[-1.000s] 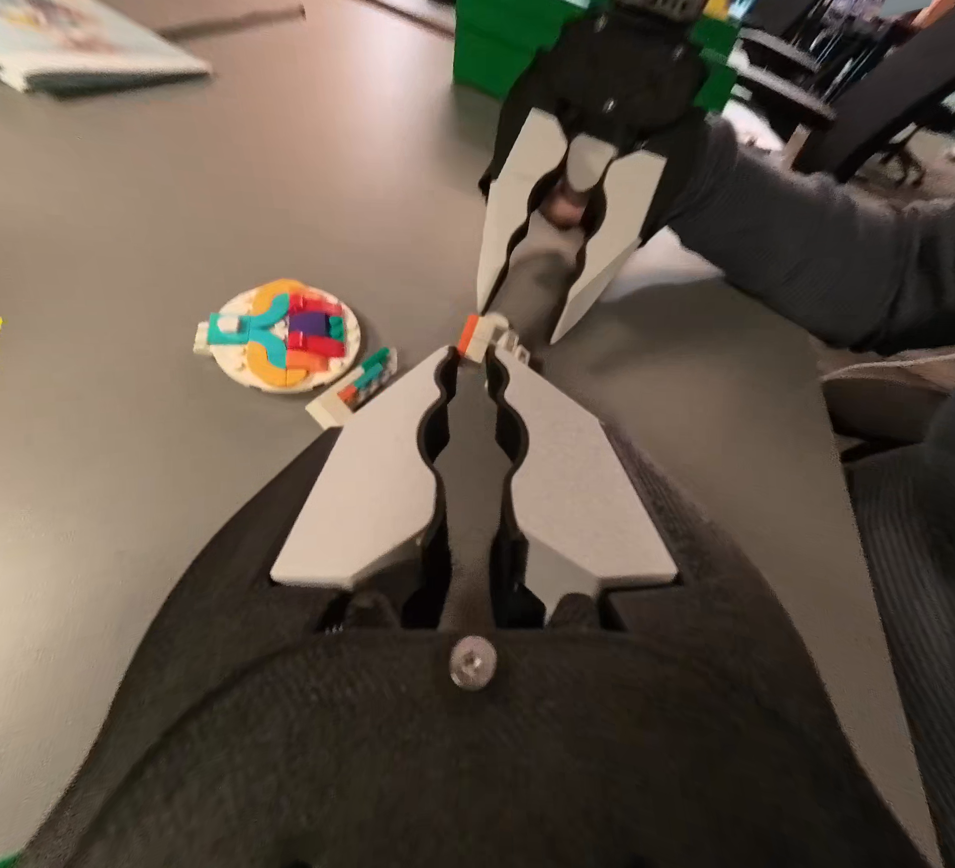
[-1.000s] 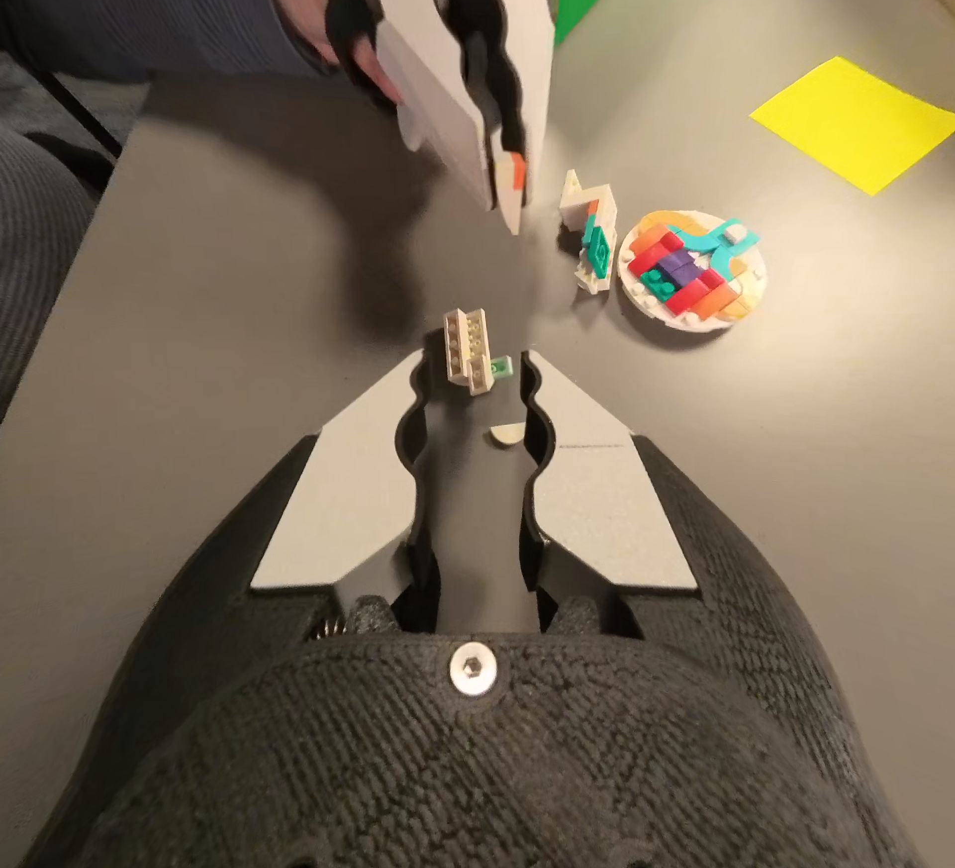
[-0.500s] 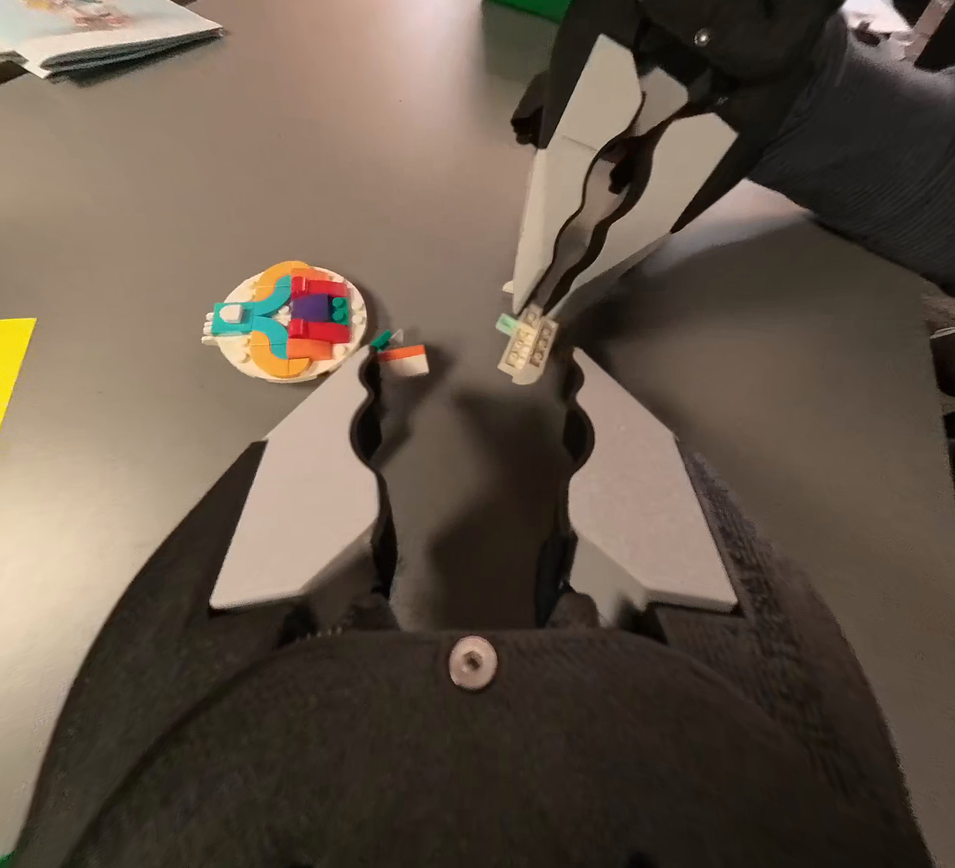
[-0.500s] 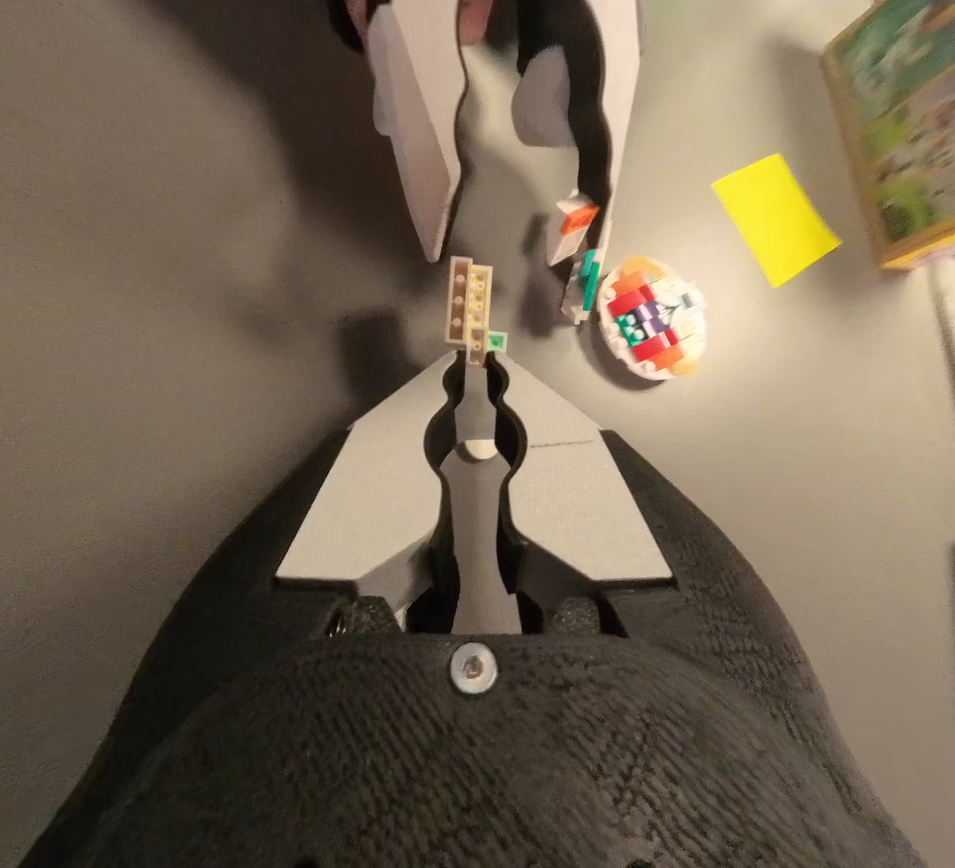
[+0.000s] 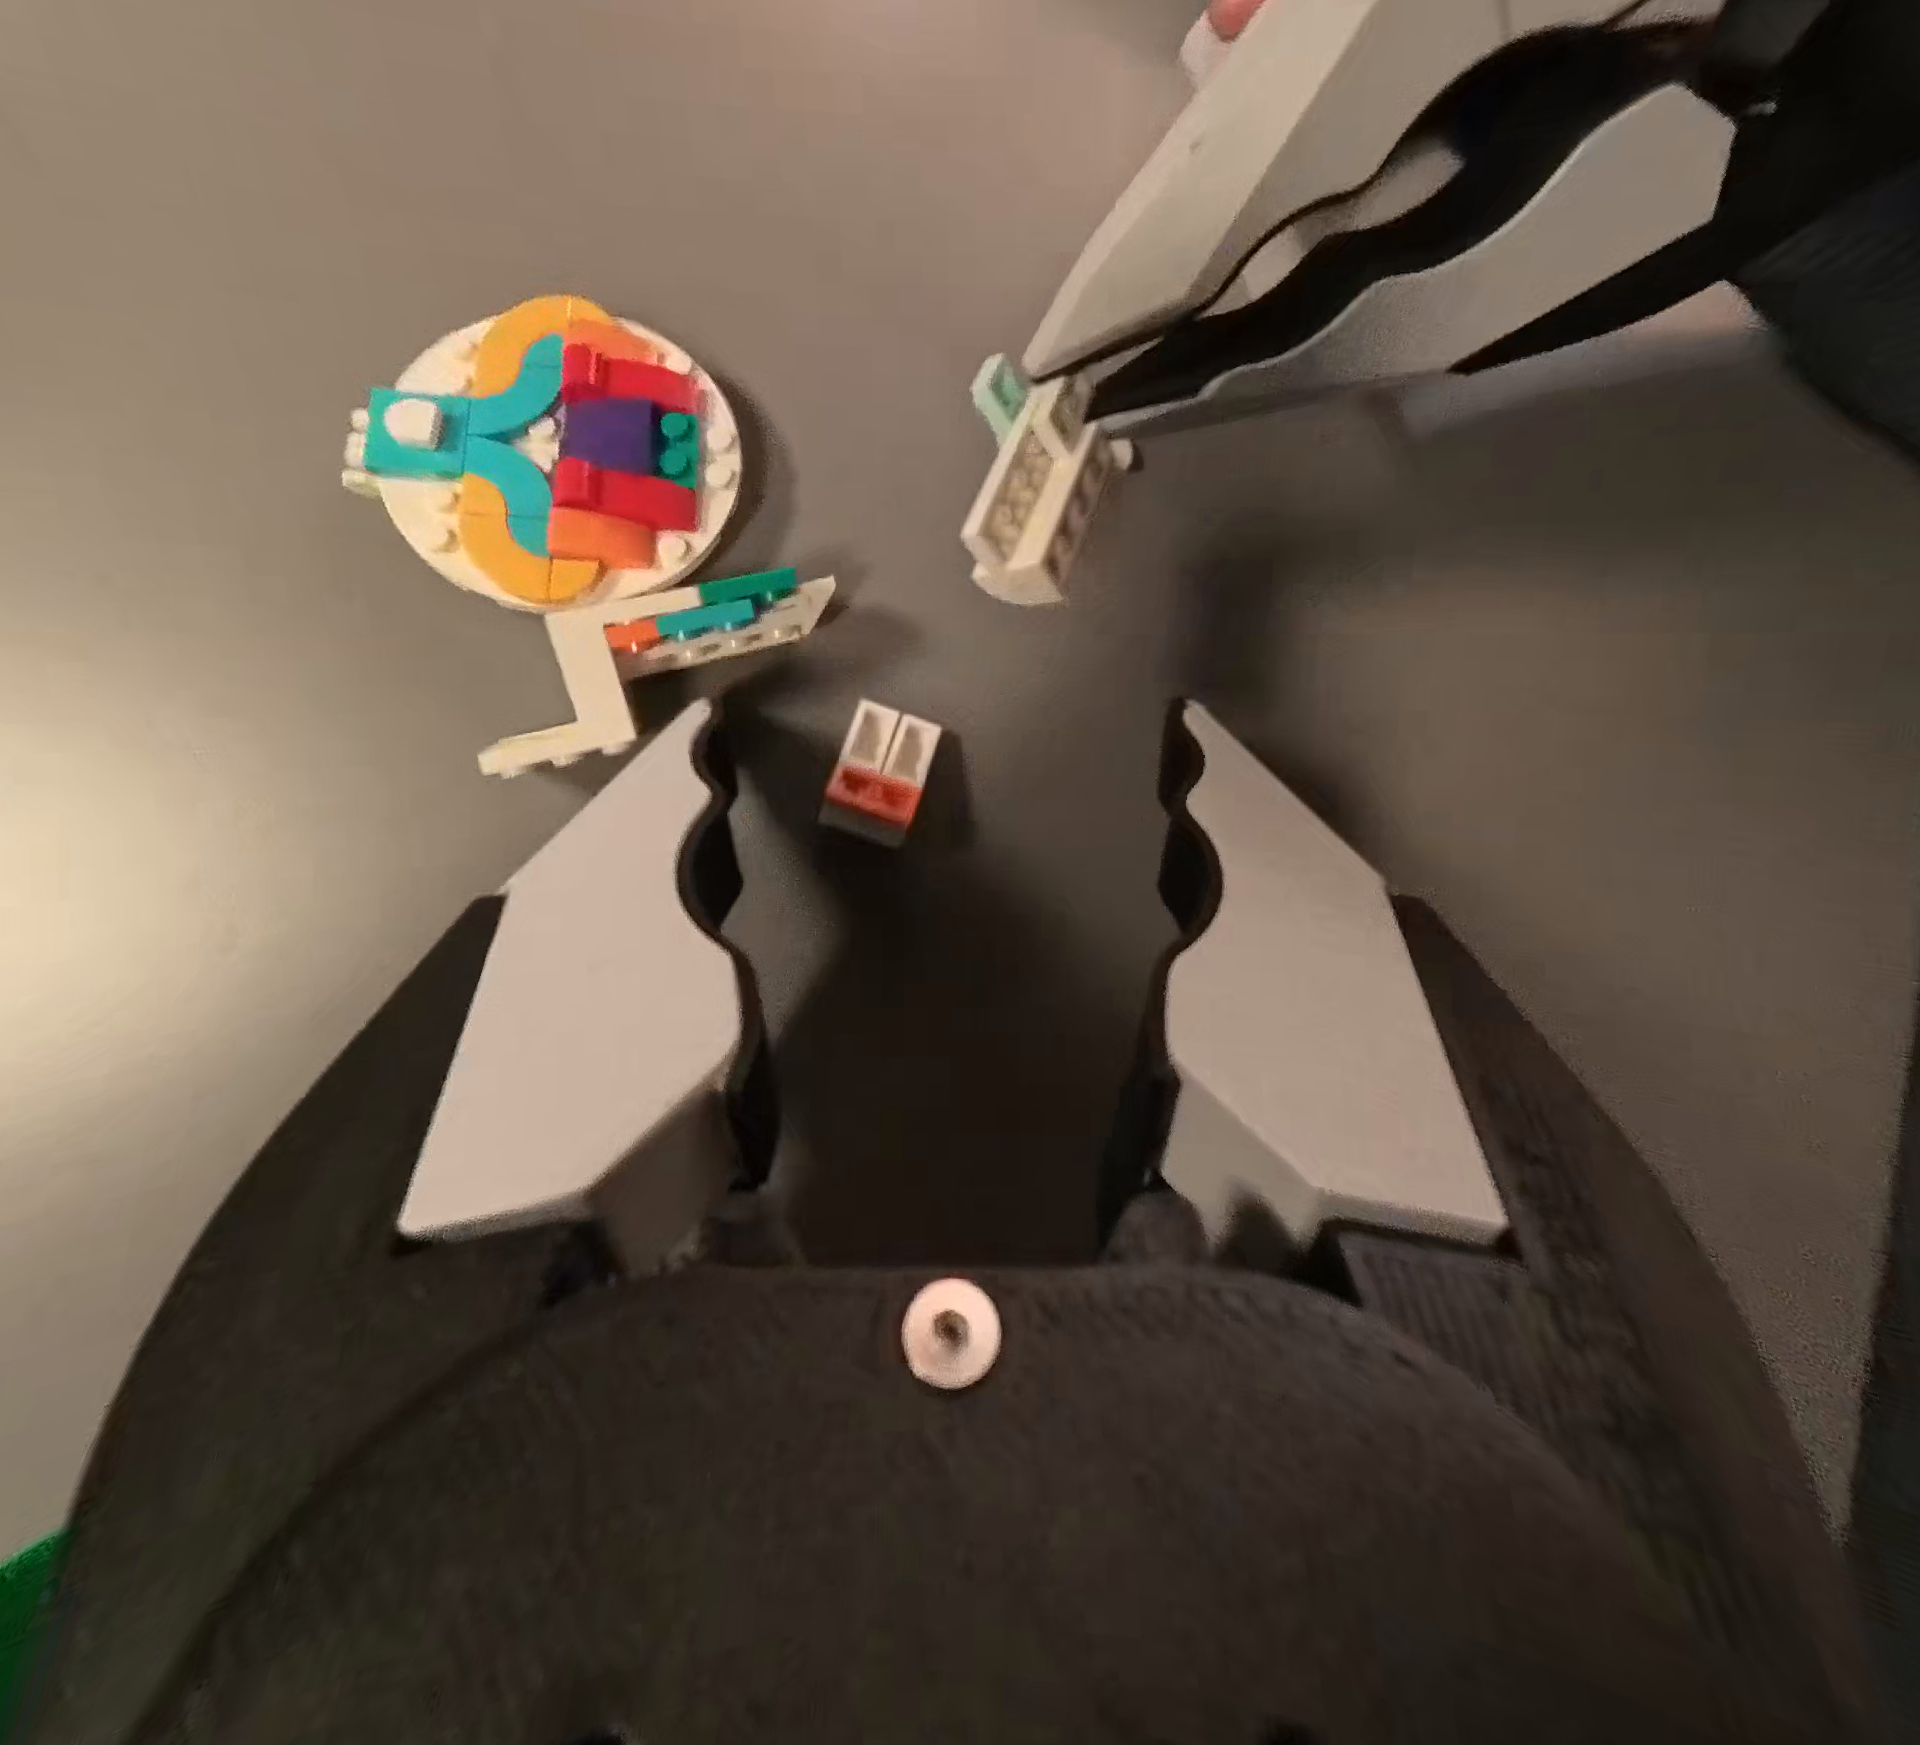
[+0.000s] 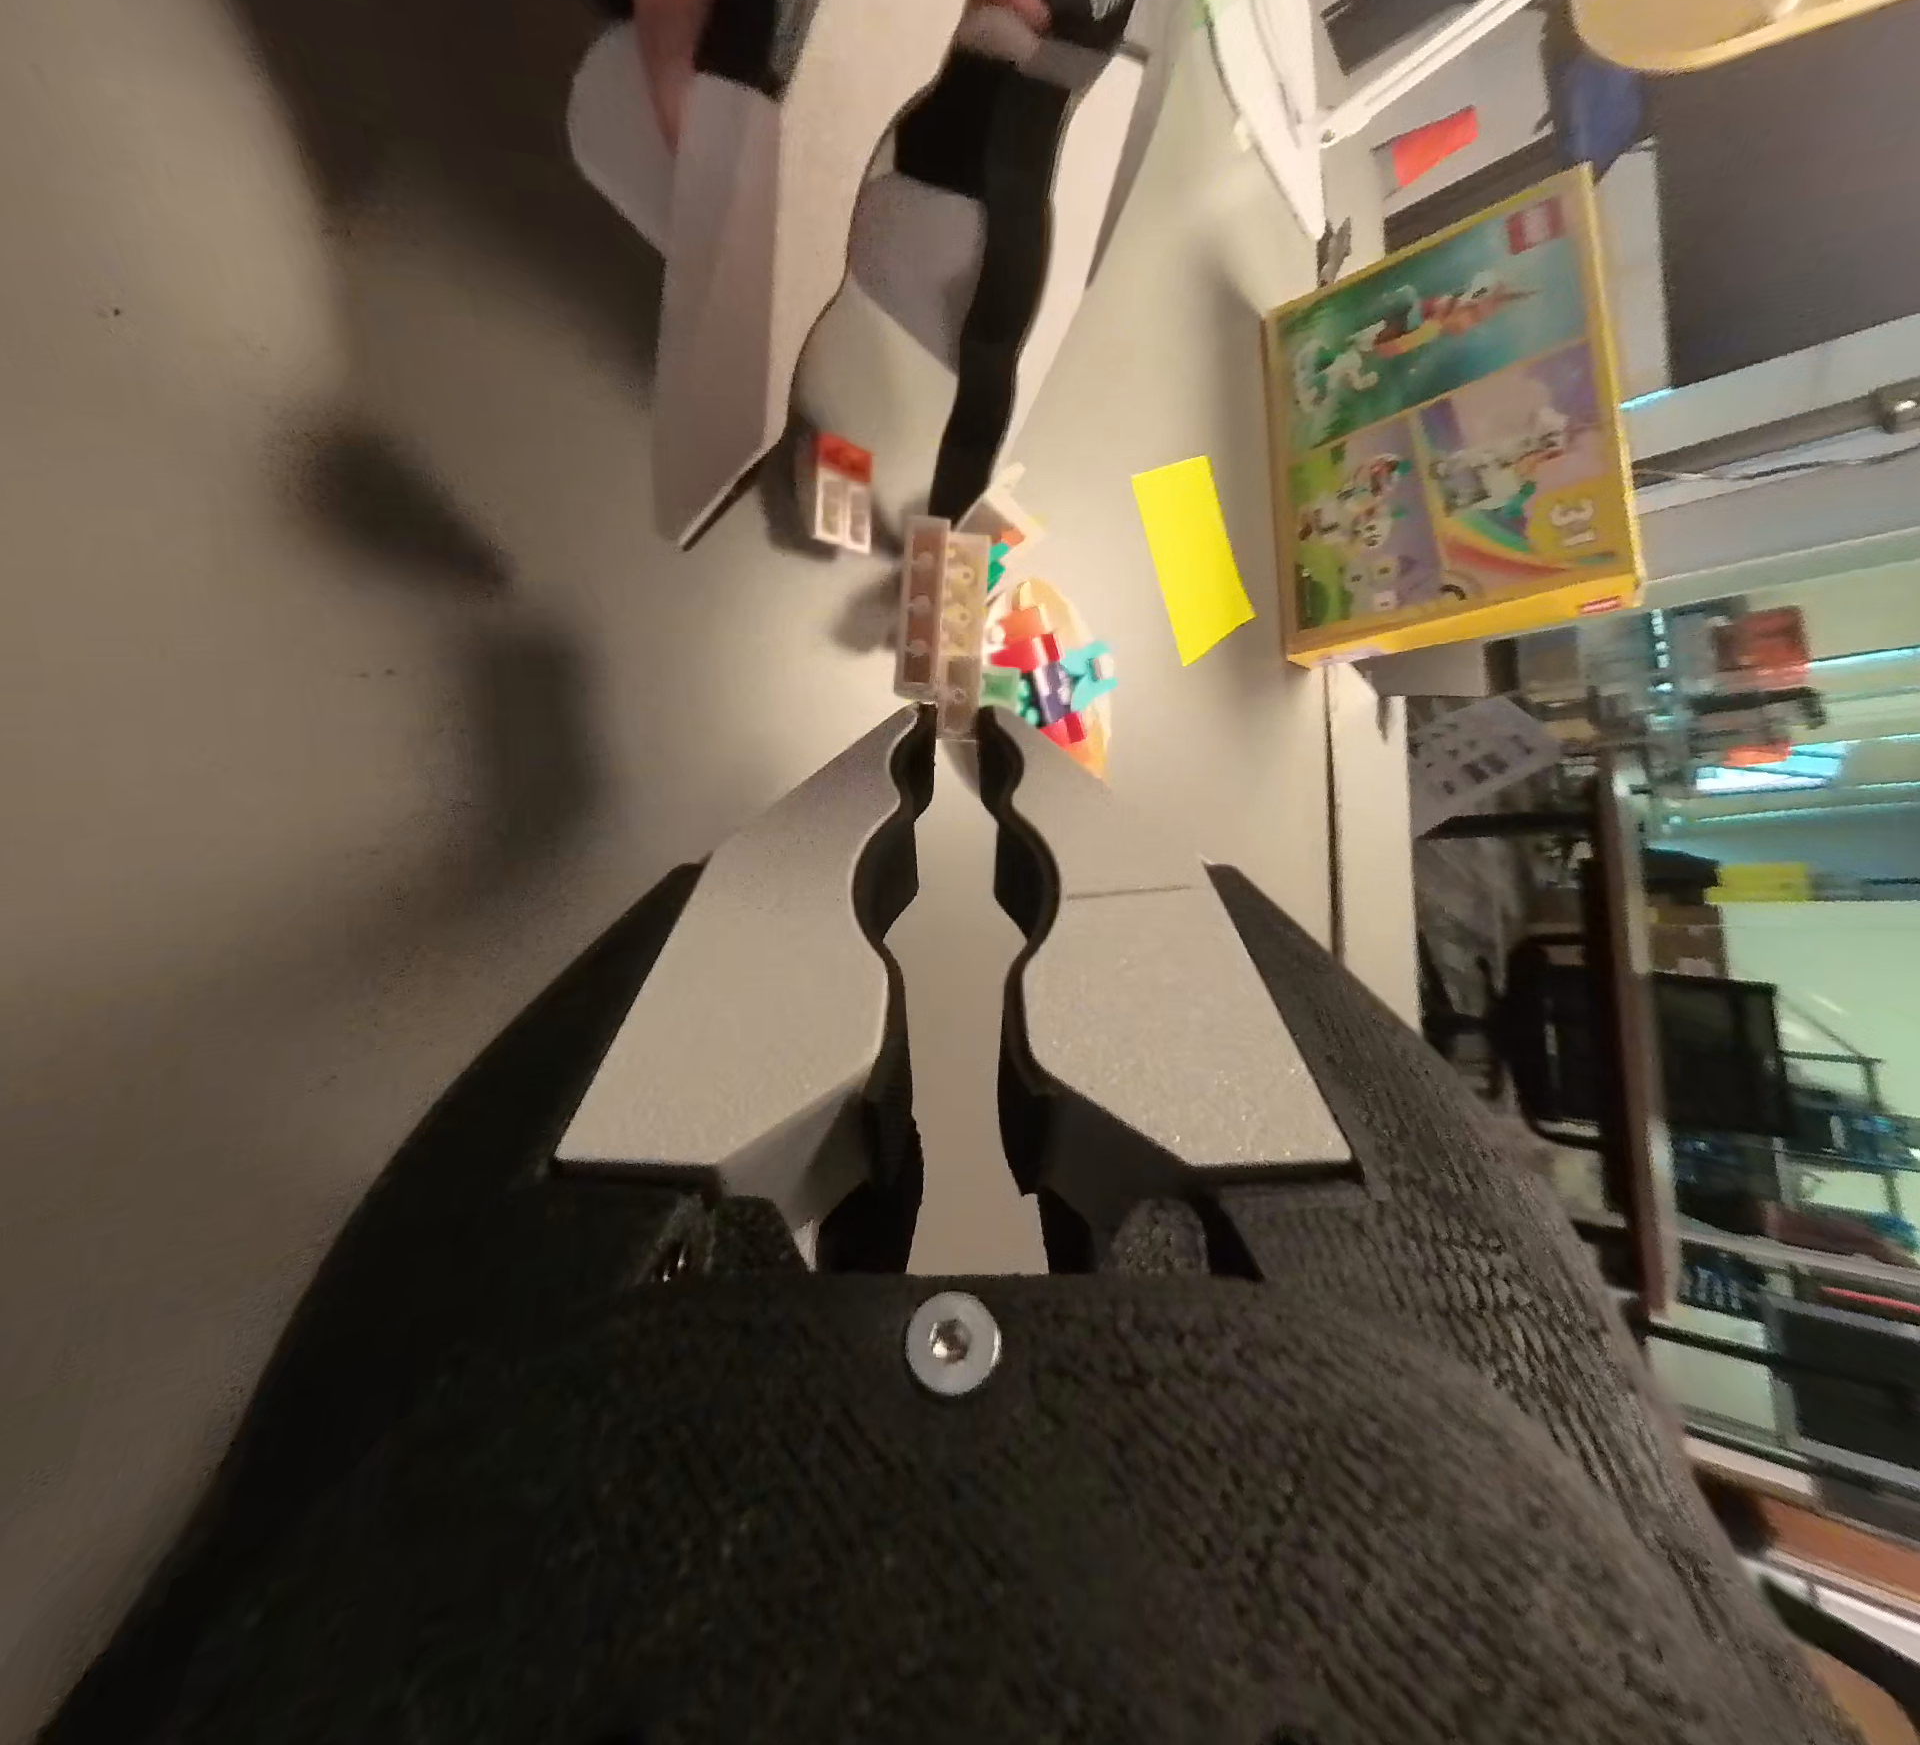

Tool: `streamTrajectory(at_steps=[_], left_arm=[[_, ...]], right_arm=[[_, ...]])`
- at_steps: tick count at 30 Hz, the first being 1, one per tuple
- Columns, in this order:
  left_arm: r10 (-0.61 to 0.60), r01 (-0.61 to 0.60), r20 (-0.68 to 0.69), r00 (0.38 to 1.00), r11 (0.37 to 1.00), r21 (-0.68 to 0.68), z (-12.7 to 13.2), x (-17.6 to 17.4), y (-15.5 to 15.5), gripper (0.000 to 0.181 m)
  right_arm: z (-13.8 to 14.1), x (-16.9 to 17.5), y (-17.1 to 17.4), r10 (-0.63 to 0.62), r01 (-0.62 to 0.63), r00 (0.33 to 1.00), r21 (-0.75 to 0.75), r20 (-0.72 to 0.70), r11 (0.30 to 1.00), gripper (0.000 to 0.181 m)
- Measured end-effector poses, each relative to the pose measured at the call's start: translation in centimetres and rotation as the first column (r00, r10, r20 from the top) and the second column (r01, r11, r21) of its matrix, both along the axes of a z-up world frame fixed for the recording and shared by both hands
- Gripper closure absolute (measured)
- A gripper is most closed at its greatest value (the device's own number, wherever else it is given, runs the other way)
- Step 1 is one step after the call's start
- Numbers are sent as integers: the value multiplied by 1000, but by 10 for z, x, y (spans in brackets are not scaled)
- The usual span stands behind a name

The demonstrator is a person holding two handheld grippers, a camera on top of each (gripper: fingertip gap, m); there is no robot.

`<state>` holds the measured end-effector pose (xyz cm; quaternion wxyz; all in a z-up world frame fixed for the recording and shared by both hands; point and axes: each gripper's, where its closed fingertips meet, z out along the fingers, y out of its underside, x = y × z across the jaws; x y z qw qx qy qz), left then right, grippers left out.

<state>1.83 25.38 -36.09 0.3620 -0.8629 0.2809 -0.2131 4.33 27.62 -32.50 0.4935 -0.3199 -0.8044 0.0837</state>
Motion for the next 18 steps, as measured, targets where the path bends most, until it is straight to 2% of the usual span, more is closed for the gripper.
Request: streamTrajectory(at_steps=[2, 3, 6, 8, 11, 13, 15, 16, 18], left_arm=[[-46, 44, 36, 998, 996, 72, 11, 10, -1, 106], [-87, 75, 126, 988, 992, 97, 23, 20, -4, 110], [-125, 109, 448, 885, 992, 61, 54, 34, -10, 123], [-89, 96, 550, 830, 995, 17, 60, 30, -7, 137], [-55, 64, 535, 843, 998, 1, 52, 23, -3, 169], [-50, 46, 503, 863, 999, 20, 50, 22, -2, 169], [-74, 48, 375, 924, 996, 76, 43, 16, -2, 169], [-68, 37, 316, 946, 994, 104, 40, 11, 0, 170], [-62, 25, 312, 948, 992, 121, 40, 8, 2, 169]], right_arm=[[8, -3, -3, 15, -13, 999, 32, -44, 999, 176], [11, -4, -4, 24, -21, 998, 52, -61, 998, 176], [17, -7, -9, 53, -41, 994, 124, -93, 991, 176], [19, -9, -12, 69, -51, 992, 167, -106, 985, 176], [22, -11, -16, 88, -64, 989, 195, -120, 979, 176], [19, -11, -17, 75, -61, 993, 146, -95, 987, 176], [25, -10, -28, 93, -103, 988, -77, -124, 992, 176], [37, -8, -34, 110, -147, 978, -213, -178, 966, 176], [55, 1, -34, 104, -194, 965, -387, -242, 901, 176]])
